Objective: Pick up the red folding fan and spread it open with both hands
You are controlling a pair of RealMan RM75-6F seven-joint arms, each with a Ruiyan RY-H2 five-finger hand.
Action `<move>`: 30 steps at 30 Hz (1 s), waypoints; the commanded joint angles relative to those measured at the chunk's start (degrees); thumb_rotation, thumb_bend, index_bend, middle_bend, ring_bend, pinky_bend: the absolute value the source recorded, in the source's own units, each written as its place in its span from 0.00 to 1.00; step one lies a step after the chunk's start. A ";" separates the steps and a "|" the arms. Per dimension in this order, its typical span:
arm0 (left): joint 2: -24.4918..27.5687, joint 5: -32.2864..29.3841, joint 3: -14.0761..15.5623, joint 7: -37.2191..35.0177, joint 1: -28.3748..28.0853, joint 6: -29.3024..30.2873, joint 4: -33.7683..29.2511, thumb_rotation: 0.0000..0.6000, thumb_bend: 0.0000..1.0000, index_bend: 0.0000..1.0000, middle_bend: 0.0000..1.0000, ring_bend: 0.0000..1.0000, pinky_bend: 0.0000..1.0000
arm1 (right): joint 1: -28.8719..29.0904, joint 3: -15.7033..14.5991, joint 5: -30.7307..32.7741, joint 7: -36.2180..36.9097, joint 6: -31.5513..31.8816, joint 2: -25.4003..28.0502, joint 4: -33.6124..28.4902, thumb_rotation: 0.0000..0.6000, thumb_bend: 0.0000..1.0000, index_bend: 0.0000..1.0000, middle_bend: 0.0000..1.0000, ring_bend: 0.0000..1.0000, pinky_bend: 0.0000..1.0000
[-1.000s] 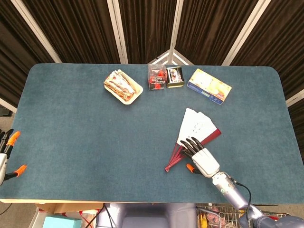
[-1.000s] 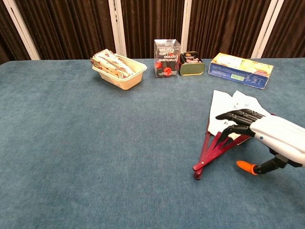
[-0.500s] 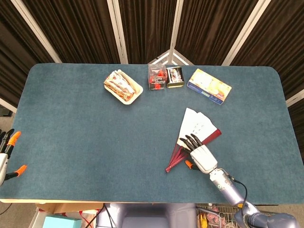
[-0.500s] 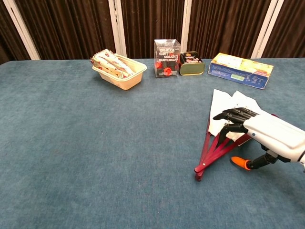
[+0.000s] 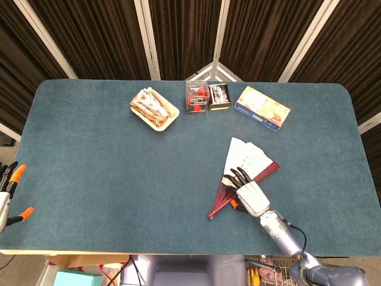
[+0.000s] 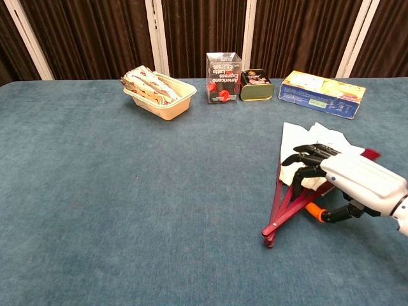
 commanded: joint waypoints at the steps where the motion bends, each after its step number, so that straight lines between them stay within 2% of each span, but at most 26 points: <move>1: 0.00 0.05 0.01 -0.01 -0.01 0.02 -0.03 1.00 0.02 0.00 0.00 0.00 0.00 | 0.32 -0.07 0.00 0.17 0.49 0.35 -0.48 1.00 0.55 0.59 0.21 0.02 0.00; 8: 0.02 0.06 0.03 -0.10 0.03 0.09 -0.12 1.00 0.02 0.00 0.00 0.00 0.00 | 1.73 0.33 -0.36 -0.78 2.22 2.23 -3.62 1.00 0.58 0.61 0.21 0.02 0.00; 14: 0.13 -0.12 0.00 -0.35 0.00 -0.08 -0.42 1.00 0.02 0.00 0.00 0.00 0.00 | 3.27 3.01 1.91 -1.72 1.53 5.01 -10.81 1.00 0.61 0.63 0.22 0.02 0.00; 20: 0.36 -0.80 -0.46 -1.12 -0.43 -0.74 -1.20 1.00 0.02 0.00 0.00 0.00 0.00 | 4.77 8.56 7.94 -4.64 -1.96 9.63 -25.31 1.00 0.62 0.65 0.22 0.02 0.00; 26: 1.30 -1.38 -1.22 -1.24 -1.42 -1.90 -2.85 1.00 0.02 0.00 0.00 0.00 0.00 | 6.50 14.96 15.28 -11.70 -6.28 14.33 -39.88 1.00 0.63 0.66 0.22 0.02 0.00; 30: 2.29 -1.02 -2.03 0.08 -3.01 -3.18 -4.27 1.00 0.03 0.00 0.00 0.00 0.00 | 7.51 19.23 20.97 -16.66 -8.20 16.04 -47.31 1.00 0.64 0.66 0.23 0.02 0.00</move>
